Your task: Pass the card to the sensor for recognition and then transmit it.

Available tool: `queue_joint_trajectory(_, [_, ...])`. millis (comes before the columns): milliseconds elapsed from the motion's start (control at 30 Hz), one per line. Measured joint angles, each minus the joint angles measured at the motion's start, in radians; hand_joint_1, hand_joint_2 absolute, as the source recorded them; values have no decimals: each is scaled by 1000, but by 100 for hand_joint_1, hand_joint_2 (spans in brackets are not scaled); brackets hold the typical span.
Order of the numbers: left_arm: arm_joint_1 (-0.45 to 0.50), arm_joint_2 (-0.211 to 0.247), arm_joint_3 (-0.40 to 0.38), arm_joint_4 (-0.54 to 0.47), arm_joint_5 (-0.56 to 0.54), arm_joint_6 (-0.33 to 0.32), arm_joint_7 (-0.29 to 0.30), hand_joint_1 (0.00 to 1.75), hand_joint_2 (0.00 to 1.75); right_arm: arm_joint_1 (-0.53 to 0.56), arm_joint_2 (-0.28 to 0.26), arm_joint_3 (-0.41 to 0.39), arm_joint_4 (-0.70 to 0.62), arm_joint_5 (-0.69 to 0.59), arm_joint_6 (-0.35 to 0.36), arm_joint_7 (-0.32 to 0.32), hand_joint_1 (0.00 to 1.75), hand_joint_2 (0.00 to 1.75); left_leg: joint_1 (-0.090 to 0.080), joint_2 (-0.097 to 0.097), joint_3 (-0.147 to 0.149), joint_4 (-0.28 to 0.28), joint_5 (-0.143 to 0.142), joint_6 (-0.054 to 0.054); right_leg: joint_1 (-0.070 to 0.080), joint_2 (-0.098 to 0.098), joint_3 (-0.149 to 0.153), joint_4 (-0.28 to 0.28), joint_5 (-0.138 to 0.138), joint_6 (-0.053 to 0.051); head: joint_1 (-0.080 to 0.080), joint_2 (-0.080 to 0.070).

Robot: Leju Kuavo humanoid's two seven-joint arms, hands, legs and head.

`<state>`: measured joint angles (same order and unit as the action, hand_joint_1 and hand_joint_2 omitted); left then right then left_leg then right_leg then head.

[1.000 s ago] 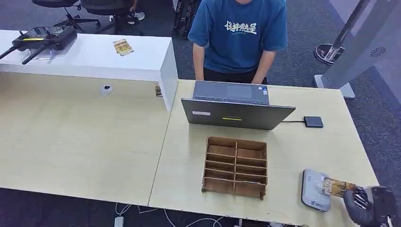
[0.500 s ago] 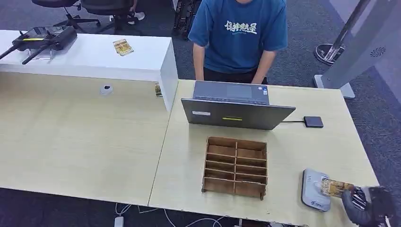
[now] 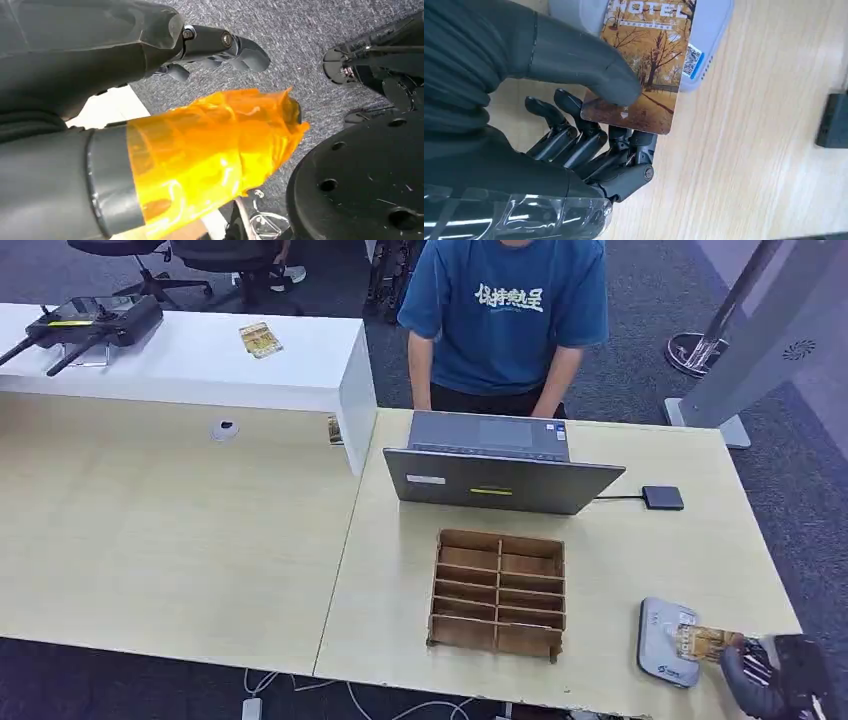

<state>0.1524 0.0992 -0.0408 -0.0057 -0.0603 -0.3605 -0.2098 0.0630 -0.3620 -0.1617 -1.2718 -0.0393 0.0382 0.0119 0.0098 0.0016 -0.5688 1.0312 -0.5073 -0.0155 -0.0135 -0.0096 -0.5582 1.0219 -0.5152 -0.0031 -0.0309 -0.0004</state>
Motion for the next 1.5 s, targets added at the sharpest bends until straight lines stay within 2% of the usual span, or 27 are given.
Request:
queue_joint_trajectory(67, [0,3,0,0,-4,-4,0,0,0,-6,-15,17,12,1,24,18,175,175,0,0,0,0,0,0,0,0,0,0,0,0,0,0])
queue_joint_trajectory(267, [0,11,6,0,-16,-13,0,0,0,-36,-40,61,49,3,34,24,175,175,0,0,1,0,0,0,0,0,0,0,0,0,0,0])
queue_joint_trajectory(933, [0,24,18,0,-45,-18,0,0,0,-103,-50,156,119,7,33,32,175,175,1,5,9,0,0,0,0,4,8,-1,0,0,0,0])
queue_joint_trajectory(1333, [1,31,40,0,-71,-26,0,0,0,-121,-85,196,134,27,33,68,175,175,1,4,11,0,-1,0,1,3,10,-2,0,0,0,0])
queue_joint_trajectory(1500, [1,31,45,0,-73,-26,0,0,0,-118,-84,198,132,35,-18,35,175,175,1,4,10,0,-1,0,1,3,11,-2,0,0,0,0])
